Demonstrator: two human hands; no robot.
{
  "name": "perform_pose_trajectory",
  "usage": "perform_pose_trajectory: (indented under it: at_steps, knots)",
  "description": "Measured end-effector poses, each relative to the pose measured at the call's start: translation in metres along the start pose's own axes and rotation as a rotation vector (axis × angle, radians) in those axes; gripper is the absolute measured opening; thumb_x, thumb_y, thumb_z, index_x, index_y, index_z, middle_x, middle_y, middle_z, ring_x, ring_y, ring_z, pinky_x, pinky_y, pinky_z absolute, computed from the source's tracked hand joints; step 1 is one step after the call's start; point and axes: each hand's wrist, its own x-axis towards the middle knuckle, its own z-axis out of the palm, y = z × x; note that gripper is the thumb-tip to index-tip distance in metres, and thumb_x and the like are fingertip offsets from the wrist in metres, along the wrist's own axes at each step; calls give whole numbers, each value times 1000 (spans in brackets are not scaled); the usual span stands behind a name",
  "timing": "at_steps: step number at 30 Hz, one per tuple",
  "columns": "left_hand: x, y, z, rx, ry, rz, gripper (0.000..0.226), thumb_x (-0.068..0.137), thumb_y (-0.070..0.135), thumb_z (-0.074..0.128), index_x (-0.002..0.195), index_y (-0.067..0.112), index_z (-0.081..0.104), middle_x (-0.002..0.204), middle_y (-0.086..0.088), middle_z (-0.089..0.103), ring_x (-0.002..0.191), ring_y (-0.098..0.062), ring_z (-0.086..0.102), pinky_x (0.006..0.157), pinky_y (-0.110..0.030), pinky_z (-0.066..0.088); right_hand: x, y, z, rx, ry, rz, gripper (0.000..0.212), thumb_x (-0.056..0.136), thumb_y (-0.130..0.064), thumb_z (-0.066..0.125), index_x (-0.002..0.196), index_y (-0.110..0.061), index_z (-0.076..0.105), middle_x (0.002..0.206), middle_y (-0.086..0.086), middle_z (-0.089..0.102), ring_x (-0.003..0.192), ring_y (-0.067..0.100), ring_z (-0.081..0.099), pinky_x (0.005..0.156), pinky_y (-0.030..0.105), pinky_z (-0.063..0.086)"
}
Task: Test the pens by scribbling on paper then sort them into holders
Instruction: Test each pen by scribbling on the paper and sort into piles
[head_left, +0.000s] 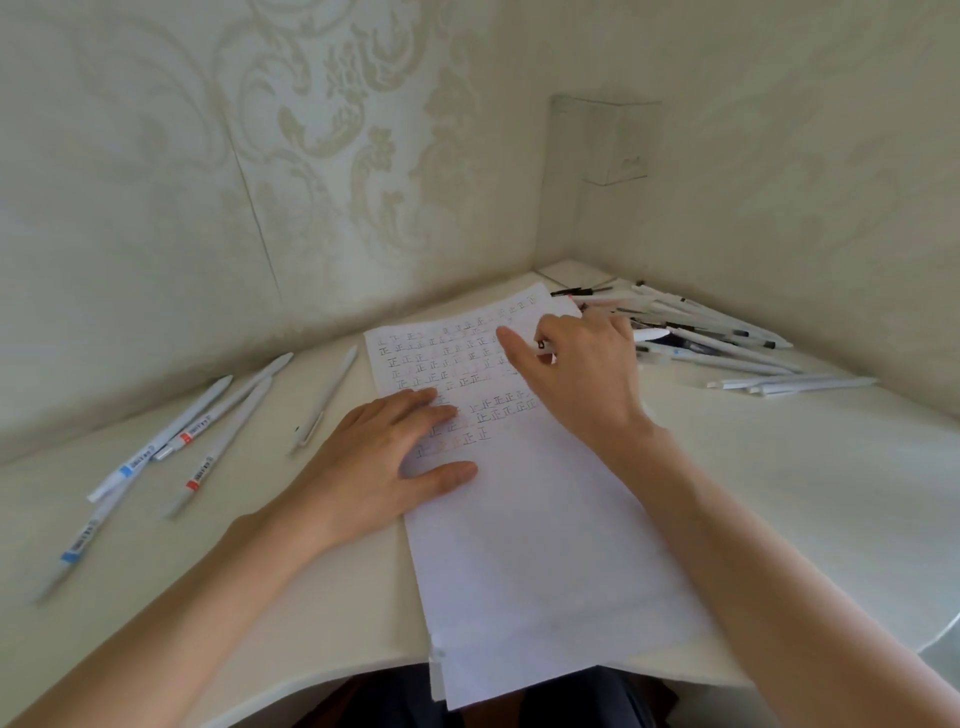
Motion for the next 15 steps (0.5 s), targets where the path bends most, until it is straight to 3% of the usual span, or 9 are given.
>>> perform_pose_trajectory:
  at_steps: [4, 7, 9, 12, 15]
  knots:
    - [1, 0, 1, 2, -5, -2, 113, 48, 97, 3, 138, 38, 35, 151, 14, 24, 139, -4, 16, 109, -18, 8, -7, -8, 8, -14, 68, -125, 41, 83, -40, 44, 49, -17, 36, 41, -3, 49, 52, 19, 32, 67, 31, 31]
    - [1, 1, 0, -1, -1, -8, 113, 46, 98, 3, 138, 39, 35, 151, 15, 23, 138, -3, 15, 107, -15, 6, -6, -6, 8, -14, 95, -157, 46, 85, -39, 44, 47, -13, 42, 42, -2, 50, 50, 22, 37, 66, 30, 23]
    - [1, 2, 0, -2, 0, -13, 114, 45, 98, 3, 138, 39, 35, 151, 16, 23, 138, -2, 14, 106, -13, 5, -5, -6, 6, 28, 95, -174, 49, 86, -47, 46, 50, -13, 45, 45, -2, 50, 52, 20, 38, 67, 32, 30]
    - [1, 1, 0, 4, -1, -11, 113, 46, 98, 3, 138, 39, 36, 151, 15, 23, 138, -2, 14, 106, -14, 5, -5, -9, 1, 168, 49, -178, 51, 80, -58, 53, 67, -9, 56, 60, -3, 52, 57, 16, 44, 64, 30, 37]
    - [1, 0, 0, -8, -5, -15, 112, 47, 98, 5, 138, 40, 35, 151, 16, 22, 139, -3, 14, 107, -15, 5, -6, -15, -3, 341, 66, -170, 35, 86, -34, 53, 88, 0, 62, 86, 9, 57, 67, 21, 54, 56, 32, 46]
